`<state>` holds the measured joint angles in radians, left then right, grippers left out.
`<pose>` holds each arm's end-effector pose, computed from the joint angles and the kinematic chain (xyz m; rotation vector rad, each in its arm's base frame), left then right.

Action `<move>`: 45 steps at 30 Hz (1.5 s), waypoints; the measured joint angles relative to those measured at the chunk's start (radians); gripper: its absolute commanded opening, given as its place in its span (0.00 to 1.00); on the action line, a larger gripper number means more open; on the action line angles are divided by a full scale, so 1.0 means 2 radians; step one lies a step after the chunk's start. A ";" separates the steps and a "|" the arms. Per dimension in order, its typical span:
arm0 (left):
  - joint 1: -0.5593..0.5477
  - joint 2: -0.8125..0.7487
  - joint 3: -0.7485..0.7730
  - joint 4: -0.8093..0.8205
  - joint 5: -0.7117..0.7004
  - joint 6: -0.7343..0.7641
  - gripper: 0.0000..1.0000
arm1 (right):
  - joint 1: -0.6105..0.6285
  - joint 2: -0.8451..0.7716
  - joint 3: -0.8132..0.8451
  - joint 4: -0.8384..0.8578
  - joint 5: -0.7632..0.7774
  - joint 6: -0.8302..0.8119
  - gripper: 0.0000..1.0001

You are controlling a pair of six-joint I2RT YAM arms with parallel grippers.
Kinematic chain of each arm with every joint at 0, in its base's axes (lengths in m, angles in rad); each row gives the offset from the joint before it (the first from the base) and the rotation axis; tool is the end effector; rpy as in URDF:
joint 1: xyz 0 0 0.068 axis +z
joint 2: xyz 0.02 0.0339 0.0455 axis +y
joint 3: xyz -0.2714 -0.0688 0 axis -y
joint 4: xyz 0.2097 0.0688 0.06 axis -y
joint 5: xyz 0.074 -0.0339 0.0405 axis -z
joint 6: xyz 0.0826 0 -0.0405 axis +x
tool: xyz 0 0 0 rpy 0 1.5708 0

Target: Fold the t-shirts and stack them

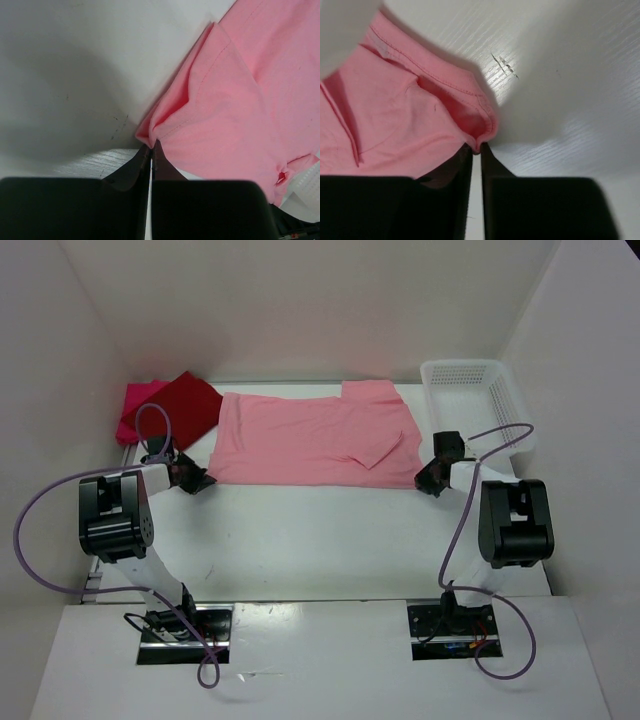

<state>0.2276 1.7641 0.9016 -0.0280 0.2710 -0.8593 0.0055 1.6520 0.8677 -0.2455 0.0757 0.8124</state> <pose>0.3467 0.0576 0.1402 -1.1948 2.2121 -0.6015 0.3134 -0.0045 0.1443 1.0495 2.3888 0.1970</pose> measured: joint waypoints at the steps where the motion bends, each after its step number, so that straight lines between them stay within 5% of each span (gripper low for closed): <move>1: 0.000 0.000 0.000 0.000 0.000 0.001 0.00 | 0.000 0.001 0.000 0.003 0.001 0.003 0.04; 8: 0.001 -0.037 -0.011 -0.024 -0.007 0.018 0.00 | -0.001 -0.023 -0.017 -0.001 -0.002 0.009 0.00; 23: 0.098 -0.225 -0.113 -0.169 0.027 0.051 0.02 | -0.011 -0.315 -0.116 -0.172 -0.085 0.063 0.00; 25: 0.098 -0.249 -0.118 -0.181 0.034 0.049 0.14 | -0.003 -0.348 -0.115 -0.201 -0.087 0.080 0.16; 26: 0.098 -0.256 -0.119 -0.188 0.038 0.049 0.26 | 0.005 -0.362 -0.114 -0.215 -0.087 0.088 0.24; 27: 0.097 -0.261 -0.121 -0.194 0.041 0.048 0.49 | 0.015 -0.374 -0.113 -0.229 -0.087 0.095 0.33; 28: 0.098 -0.264 -0.121 -0.200 0.042 0.049 0.57 | 0.026 -0.384 -0.111 -0.241 -0.087 0.102 0.45; 30: 0.098 -0.267 -0.122 -0.212 0.040 0.045 0.75 | 0.043 -0.397 -0.105 -0.266 -0.086 0.112 0.52; 33: 0.098 -0.268 -0.114 -0.232 0.029 0.049 0.87 | 0.051 -0.405 -0.088 -0.295 -0.085 0.113 0.53; 36: 0.097 -0.268 -0.099 -0.235 0.023 0.051 0.99 | 0.051 -0.413 -0.066 -0.304 -0.084 0.102 0.32; 37: 0.094 -0.268 -0.093 -0.234 0.023 0.050 0.99 | 0.051 -0.411 -0.061 -0.303 -0.084 0.095 0.12; 38: 0.091 -0.269 -0.088 -0.230 0.021 0.050 0.99 | 0.052 -0.405 -0.059 -0.298 -0.084 0.086 0.04; 43: 0.024 -0.271 -0.077 -0.184 0.015 0.052 0.97 | 0.084 -0.319 -0.064 -0.214 -0.096 0.066 0.00; 44: 0.005 -0.270 -0.077 -0.171 0.015 0.052 0.87 | 0.098 -0.290 -0.066 -0.192 -0.096 0.062 0.03; 45: -0.018 -0.267 -0.075 -0.156 0.018 0.051 0.54 | 0.111 -0.265 -0.068 -0.171 -0.098 0.057 0.05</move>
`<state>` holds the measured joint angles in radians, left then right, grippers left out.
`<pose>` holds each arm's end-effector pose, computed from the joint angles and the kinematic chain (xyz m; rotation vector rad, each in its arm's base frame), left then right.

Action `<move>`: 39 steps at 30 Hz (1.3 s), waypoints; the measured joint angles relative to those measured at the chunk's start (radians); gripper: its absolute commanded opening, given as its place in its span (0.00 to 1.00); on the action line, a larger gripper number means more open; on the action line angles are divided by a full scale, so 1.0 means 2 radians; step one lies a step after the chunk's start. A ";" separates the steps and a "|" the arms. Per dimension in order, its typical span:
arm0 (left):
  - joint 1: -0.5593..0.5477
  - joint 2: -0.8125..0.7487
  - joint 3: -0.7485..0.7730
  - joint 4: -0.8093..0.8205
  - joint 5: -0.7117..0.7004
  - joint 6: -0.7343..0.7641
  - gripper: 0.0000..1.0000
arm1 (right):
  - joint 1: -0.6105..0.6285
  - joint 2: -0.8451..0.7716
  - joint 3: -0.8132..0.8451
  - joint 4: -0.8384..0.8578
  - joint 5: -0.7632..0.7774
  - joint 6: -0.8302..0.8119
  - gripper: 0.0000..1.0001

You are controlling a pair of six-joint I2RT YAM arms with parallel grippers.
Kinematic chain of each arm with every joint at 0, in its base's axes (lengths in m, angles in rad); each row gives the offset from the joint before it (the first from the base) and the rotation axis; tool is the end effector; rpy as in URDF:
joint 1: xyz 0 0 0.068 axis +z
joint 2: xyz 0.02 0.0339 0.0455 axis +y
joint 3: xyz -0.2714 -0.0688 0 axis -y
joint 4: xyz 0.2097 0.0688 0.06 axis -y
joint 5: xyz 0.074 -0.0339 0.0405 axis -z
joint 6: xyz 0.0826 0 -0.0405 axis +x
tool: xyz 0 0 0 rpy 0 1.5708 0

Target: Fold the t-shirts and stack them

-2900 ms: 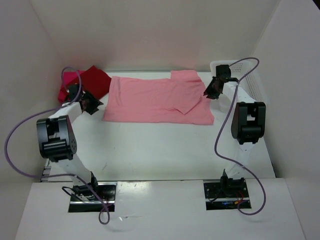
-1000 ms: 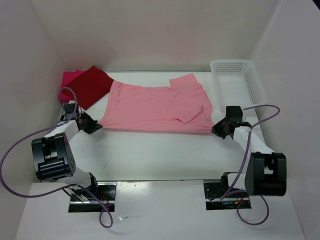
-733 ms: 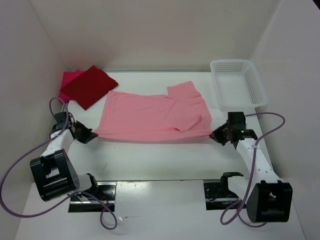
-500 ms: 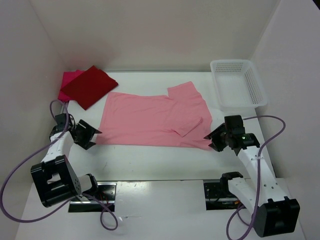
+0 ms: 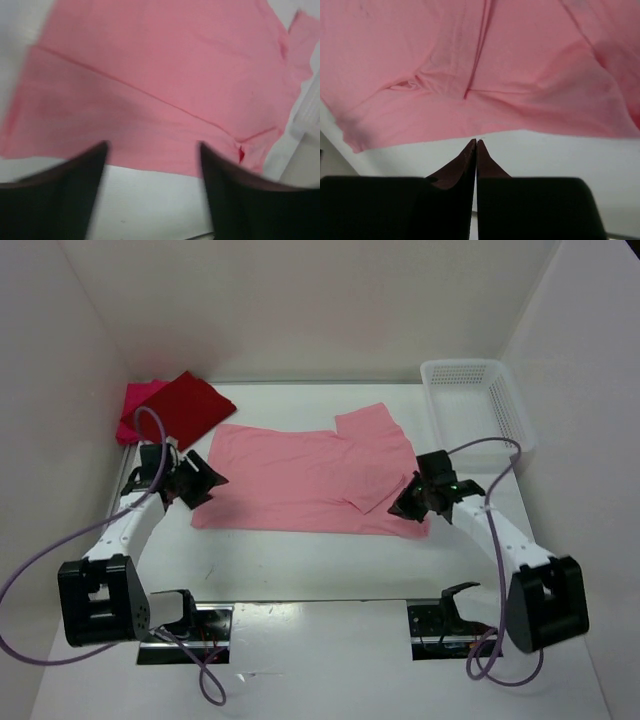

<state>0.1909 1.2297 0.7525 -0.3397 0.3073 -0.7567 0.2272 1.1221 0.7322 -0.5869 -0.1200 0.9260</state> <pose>0.2478 0.0224 0.2149 -0.9752 2.2280 -0.6293 0.1988 0.0561 0.2045 0.8610 2.5054 0.5754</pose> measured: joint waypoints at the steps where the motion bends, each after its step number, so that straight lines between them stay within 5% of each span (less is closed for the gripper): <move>1: -0.021 0.006 0.004 0.012 0.001 -0.003 0.44 | 0.012 0.027 -0.001 0.018 -0.002 -0.005 0.07; 4: -0.090 0.042 0.029 0.051 0.003 -0.002 0.28 | 0.047 0.100 0.001 0.070 -0.001 -0.018 0.18; 5: -0.111 0.058 0.036 0.065 0.003 -0.003 0.28 | 0.057 0.118 0.003 0.080 -0.001 -0.021 0.26; 10: -0.175 0.111 0.036 0.103 0.004 -0.005 0.28 | 0.086 0.184 0.010 0.136 -0.001 -0.029 0.33; 26: -0.180 0.123 0.013 0.114 -0.026 -0.003 0.32 | 0.088 0.223 0.017 0.188 0.010 -0.028 0.38; 29: -0.180 0.122 0.006 0.114 -0.030 -0.003 0.32 | 0.088 0.222 0.017 0.188 0.012 -0.027 0.36; 34: -0.180 0.114 -0.004 0.106 -0.038 -0.003 0.32 | 0.088 0.224 0.018 0.189 0.014 -0.030 0.15; 39: -0.180 0.105 -0.014 0.104 -0.045 -0.002 0.32 | 0.088 0.237 0.032 0.187 0.015 -0.034 0.08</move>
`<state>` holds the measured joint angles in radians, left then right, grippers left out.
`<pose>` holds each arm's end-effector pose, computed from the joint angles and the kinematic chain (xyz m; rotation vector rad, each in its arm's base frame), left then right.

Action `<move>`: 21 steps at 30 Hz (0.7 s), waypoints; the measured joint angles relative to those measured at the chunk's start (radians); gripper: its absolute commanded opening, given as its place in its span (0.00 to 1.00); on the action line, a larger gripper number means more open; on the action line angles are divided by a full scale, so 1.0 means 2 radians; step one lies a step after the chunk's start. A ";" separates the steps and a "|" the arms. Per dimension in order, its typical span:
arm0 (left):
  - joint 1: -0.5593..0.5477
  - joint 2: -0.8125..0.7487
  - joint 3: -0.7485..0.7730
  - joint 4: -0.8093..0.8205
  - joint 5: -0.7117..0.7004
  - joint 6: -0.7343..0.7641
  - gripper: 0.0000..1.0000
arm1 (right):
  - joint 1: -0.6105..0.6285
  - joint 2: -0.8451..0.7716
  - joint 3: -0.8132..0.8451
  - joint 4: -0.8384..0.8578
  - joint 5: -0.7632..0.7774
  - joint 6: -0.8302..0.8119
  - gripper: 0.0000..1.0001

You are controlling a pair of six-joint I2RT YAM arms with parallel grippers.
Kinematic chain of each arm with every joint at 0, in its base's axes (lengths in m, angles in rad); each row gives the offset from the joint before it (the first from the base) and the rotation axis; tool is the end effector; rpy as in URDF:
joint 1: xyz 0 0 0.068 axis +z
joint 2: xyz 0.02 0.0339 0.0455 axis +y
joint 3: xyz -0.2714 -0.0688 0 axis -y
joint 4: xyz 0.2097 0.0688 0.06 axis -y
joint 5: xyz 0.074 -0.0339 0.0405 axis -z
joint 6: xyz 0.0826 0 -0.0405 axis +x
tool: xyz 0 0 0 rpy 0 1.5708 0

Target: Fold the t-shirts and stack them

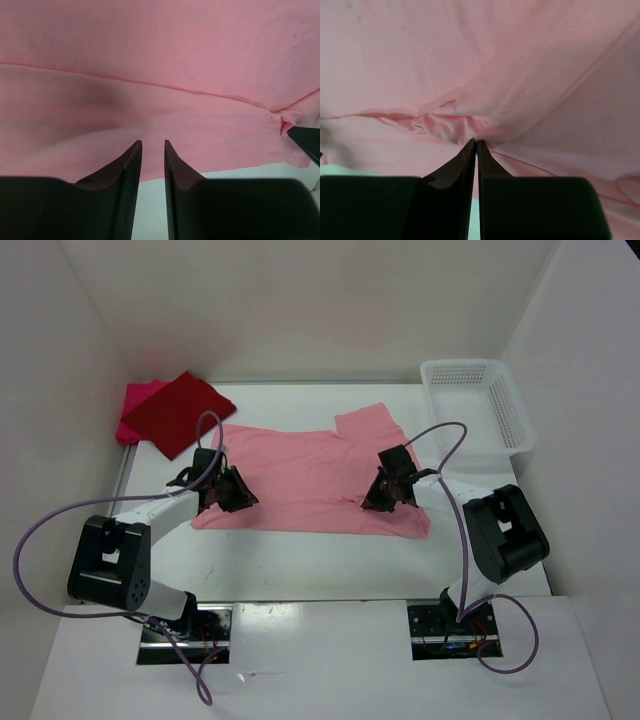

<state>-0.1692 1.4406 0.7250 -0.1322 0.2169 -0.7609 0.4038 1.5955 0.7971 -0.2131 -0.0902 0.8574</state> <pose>0.2777 -0.0655 0.1743 -0.6323 2.4285 -0.6692 0.2720 0.1243 0.1440 0.5705 2.6271 0.5532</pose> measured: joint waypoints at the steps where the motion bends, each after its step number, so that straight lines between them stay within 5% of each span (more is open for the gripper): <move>1: 0.000 -0.002 -0.002 -0.001 -0.001 0.000 0.32 | 0.000 0.001 0.005 -0.001 0.000 -0.002 0.06; 10: 0.000 -0.019 -0.012 -0.005 -0.003 -0.001 0.32 | 0.000 0.041 0.088 -0.002 -0.002 -0.017 0.07; 13: 0.000 -0.020 -0.012 -0.006 -0.004 -0.001 0.32 | 0.000 0.083 0.133 -0.012 -0.001 -0.026 0.25; 21: 0.000 -0.044 -0.012 -0.014 -0.005 -0.002 0.32 | 0.000 0.118 0.224 -0.033 0.004 -0.051 0.34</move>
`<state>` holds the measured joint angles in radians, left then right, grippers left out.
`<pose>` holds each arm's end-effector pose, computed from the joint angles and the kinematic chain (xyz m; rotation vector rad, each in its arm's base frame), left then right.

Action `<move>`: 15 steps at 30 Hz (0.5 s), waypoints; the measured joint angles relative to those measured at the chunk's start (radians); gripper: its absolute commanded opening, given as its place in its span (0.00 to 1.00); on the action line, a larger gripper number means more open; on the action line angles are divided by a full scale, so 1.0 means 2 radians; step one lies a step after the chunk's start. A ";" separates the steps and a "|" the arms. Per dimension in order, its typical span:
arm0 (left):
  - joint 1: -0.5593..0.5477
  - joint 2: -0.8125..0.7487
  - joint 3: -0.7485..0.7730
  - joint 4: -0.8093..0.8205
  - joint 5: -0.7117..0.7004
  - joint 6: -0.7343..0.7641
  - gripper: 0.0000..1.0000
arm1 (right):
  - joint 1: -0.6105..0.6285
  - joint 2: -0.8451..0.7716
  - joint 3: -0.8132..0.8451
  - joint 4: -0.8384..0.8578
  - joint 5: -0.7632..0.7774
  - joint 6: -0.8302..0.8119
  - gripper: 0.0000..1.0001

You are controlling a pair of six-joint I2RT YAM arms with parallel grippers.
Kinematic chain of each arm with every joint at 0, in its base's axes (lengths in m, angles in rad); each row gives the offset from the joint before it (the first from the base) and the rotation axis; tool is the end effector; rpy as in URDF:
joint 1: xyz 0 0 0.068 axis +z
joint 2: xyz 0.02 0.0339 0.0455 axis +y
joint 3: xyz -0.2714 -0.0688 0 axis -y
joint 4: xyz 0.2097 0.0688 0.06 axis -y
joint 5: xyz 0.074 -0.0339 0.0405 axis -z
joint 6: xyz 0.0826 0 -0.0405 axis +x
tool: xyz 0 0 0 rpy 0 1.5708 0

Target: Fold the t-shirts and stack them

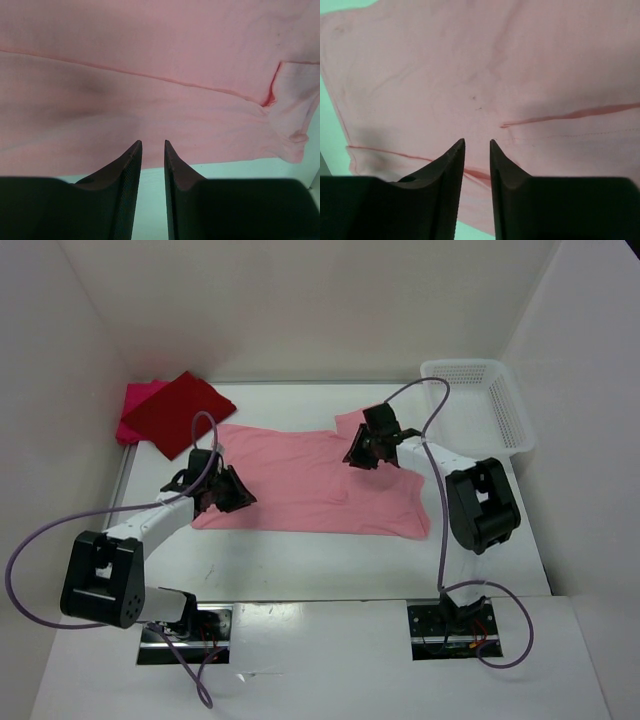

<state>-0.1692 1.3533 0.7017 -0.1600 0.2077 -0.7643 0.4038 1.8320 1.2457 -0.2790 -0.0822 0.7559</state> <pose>0.2644 -0.0624 0.1867 -0.6259 2.3913 -0.6732 0.3645 0.1631 0.1906 0.4054 2.4975 0.5973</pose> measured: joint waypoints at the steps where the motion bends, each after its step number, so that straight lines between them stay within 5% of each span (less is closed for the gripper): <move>1: 0.000 -0.003 0.000 -0.001 0.000 0.000 0.32 | 0.000 -0.004 0.002 0.000 0.000 -0.004 0.34; 6: -0.011 -0.010 0.016 -0.015 0.001 0.007 0.33 | 0.000 -0.060 -0.043 -0.010 -0.006 -0.020 0.01; 15: -0.063 0.027 0.028 -0.025 0.005 0.017 0.33 | 0.111 -0.089 -0.126 -0.014 -0.029 -0.009 0.01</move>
<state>-0.2958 1.4082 0.7574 -0.2108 0.2180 -0.7296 0.6250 1.6547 0.9928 -0.3080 -0.1398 0.7383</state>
